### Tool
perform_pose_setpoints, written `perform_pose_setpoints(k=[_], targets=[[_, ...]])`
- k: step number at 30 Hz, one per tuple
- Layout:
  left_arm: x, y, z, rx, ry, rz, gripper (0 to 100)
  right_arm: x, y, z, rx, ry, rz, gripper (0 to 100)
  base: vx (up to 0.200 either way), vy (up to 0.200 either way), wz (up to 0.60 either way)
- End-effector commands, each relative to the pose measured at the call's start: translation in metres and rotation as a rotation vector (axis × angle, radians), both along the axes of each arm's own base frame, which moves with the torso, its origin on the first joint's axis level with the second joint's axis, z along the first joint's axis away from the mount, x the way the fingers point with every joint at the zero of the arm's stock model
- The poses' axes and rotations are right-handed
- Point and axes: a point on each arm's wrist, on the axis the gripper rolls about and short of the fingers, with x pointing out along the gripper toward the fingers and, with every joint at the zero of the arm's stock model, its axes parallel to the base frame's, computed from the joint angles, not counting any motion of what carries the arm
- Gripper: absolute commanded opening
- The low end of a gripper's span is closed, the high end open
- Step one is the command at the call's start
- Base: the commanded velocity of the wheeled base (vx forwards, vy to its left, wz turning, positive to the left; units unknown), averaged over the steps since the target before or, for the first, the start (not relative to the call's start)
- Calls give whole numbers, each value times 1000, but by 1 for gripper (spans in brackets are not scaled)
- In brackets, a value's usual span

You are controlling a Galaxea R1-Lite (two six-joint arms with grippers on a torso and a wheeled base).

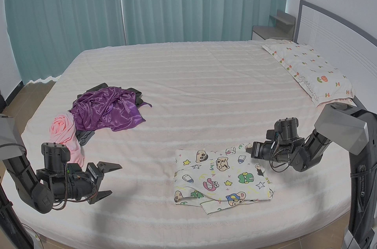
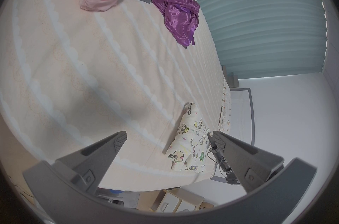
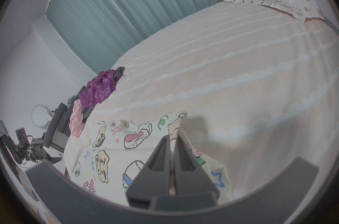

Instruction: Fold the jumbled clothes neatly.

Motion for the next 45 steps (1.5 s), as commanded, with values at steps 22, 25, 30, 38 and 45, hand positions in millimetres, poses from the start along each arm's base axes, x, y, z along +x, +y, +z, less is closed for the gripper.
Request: perform_pose_setpoints(k=[22,25,30,38,45], targets=[[59,-85,-3,95,-172,-151,100,-50,-19,-10,11,171,-63,100,0,0,0],[80,-125,-15,127,-174,-231,100,-60,-12,-14,1,192,-52,100,0,0,0],[101,-165,-47,287,-191,-295,100,-63,-2,-11,46,196,-79,100,0,0,0],[98,-178,-58,428,-159,-443,100,-62,9,-20,57,134,-120,100,0,0,0],[105,-186,-61,450,-168,-471,100,-67,15,-32,33,126,-116,100,0,0,0]])
